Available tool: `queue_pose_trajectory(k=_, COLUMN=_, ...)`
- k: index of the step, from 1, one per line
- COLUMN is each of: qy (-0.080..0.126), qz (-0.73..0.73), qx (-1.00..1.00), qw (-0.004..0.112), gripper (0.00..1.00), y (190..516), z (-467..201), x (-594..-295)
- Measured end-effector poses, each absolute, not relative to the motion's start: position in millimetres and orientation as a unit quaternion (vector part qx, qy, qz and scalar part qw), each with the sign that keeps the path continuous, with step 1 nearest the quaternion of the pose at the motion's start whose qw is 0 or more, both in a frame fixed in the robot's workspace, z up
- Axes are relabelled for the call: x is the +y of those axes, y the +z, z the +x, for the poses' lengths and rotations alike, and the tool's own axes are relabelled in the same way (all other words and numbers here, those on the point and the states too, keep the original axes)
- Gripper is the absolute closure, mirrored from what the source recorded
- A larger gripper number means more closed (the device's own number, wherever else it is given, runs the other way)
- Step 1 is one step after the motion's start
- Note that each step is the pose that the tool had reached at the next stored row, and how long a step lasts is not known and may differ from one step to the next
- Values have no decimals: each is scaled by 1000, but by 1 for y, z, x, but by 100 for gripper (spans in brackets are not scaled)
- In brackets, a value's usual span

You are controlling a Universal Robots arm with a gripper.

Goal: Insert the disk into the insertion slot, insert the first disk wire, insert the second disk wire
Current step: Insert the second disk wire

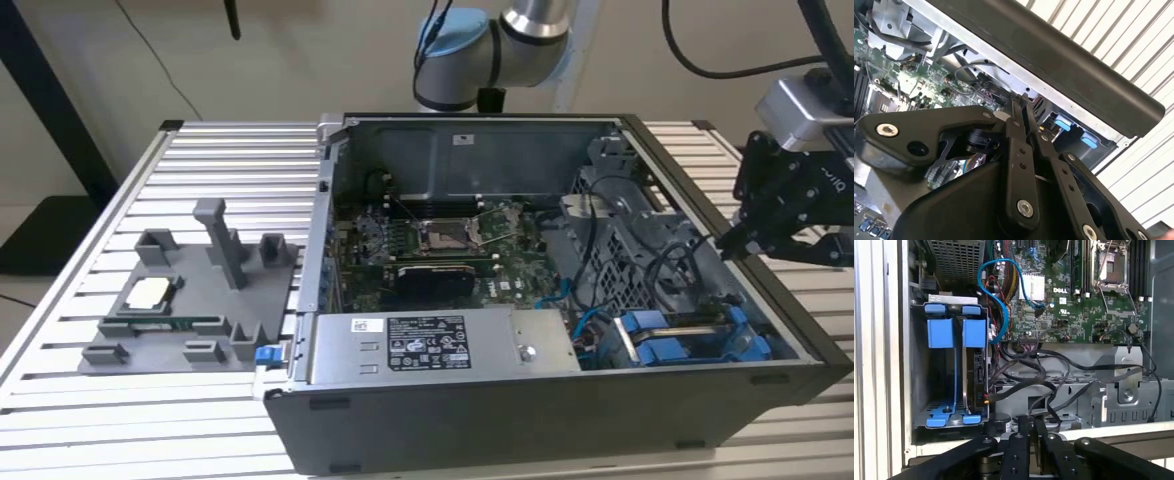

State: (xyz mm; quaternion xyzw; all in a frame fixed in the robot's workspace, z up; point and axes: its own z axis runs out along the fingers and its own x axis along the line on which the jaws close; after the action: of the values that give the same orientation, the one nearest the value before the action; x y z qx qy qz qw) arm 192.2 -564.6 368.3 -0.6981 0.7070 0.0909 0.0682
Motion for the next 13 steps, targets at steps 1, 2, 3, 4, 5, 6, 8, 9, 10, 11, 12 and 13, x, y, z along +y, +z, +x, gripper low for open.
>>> queue_pose_trajectory(k=1, qy=91, qz=-698, qx=707, qw=68, gripper=84, y=368, z=192, x=-565)
queue_pose_trajectory(k=2, qy=91, qz=-698, qx=707, qw=68, gripper=84, y=368, z=192, x=-565)
queue_pose_trajectory(k=3, qy=91, qz=-698, qx=707, qw=68, gripper=84, y=368, z=192, x=-565)
queue_pose_trajectory(k=4, qy=91, qz=-698, qx=707, qw=68, gripper=84, y=368, z=192, x=-565)
queue_pose_trajectory(k=5, qy=91, qz=-698, qx=707, qw=68, gripper=84, y=368, z=192, x=-565)
queue_pose_trajectory(k=6, qy=91, qz=-698, qx=707, qw=68, gripper=84, y=368, z=192, x=-565)
queue_pose_trajectory(k=8, qy=91, qz=-697, qx=708, qw=68, gripper=84, y=370, z=190, x=-564)
queue_pose_trajectory(k=9, qy=91, qz=-697, qx=708, qw=68, gripper=84, y=371, z=189, x=-564)
queue_pose_trajectory(k=10, qy=91, qz=-697, qx=708, qw=68, gripper=84, y=373, z=188, x=-564)
queue_pose_trajectory(k=11, qy=91, qz=-697, qx=708, qw=68, gripper=84, y=375, z=187, x=-564)
queue_pose_trajectory(k=12, qy=91, qz=-697, qx=708, qw=69, gripper=84, y=376, z=186, x=-564)
queue_pose_trajectory(k=13, qy=91, qz=-697, qx=708, qw=69, gripper=84, y=377, z=184, x=-564)
